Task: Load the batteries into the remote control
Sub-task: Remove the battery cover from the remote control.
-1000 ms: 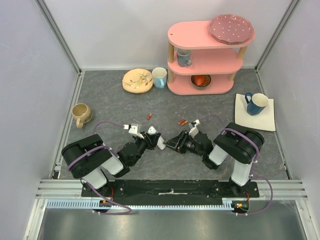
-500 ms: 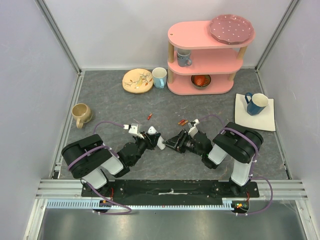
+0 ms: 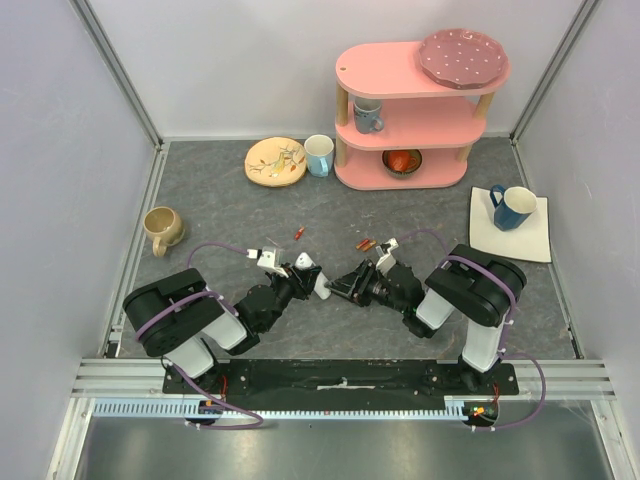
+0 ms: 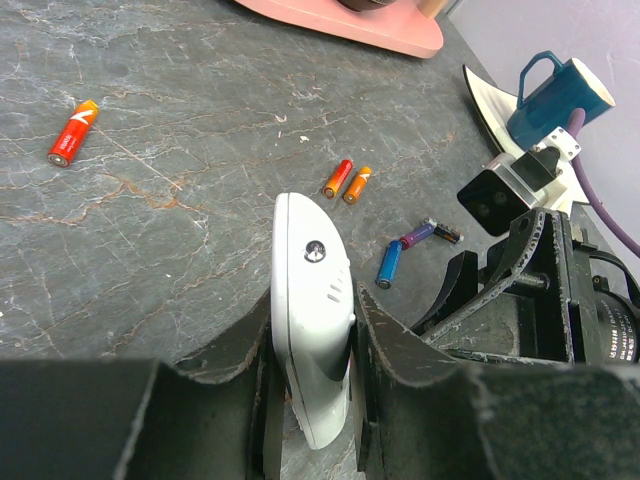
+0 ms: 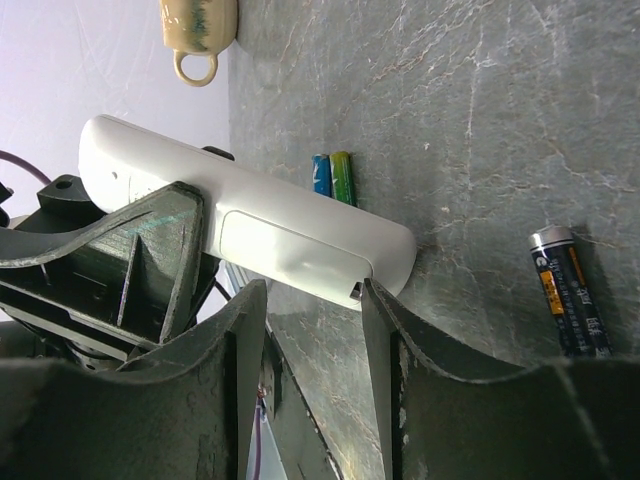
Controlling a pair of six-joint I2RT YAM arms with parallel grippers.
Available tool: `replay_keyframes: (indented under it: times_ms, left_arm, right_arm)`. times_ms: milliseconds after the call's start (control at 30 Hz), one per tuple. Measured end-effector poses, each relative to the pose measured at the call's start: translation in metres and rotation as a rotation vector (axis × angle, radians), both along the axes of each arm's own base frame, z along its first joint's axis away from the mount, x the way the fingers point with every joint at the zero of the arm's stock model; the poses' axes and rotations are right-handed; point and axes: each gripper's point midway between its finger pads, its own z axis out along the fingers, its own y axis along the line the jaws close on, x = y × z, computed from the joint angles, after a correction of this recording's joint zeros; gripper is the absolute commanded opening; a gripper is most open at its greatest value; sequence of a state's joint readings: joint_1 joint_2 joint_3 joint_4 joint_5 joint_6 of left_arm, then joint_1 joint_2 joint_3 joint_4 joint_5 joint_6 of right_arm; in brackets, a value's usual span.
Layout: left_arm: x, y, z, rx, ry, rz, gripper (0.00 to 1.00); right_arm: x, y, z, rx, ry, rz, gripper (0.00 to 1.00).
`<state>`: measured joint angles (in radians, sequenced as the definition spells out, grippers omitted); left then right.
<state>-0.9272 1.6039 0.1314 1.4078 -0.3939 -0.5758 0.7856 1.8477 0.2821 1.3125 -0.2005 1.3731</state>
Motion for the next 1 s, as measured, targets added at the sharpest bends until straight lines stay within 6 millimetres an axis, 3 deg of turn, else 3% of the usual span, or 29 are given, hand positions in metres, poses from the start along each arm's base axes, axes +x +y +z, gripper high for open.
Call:
replay_keyframes:
  times_ms: [1000]
  left_arm:
    - [-0.0002,0.0005,-0.0003,0.0,0.001,0.001,0.02]
  right_arm:
    - [-0.0029,-0.0012,-0.0086,-0.016,0.02,-0.007,0.53]
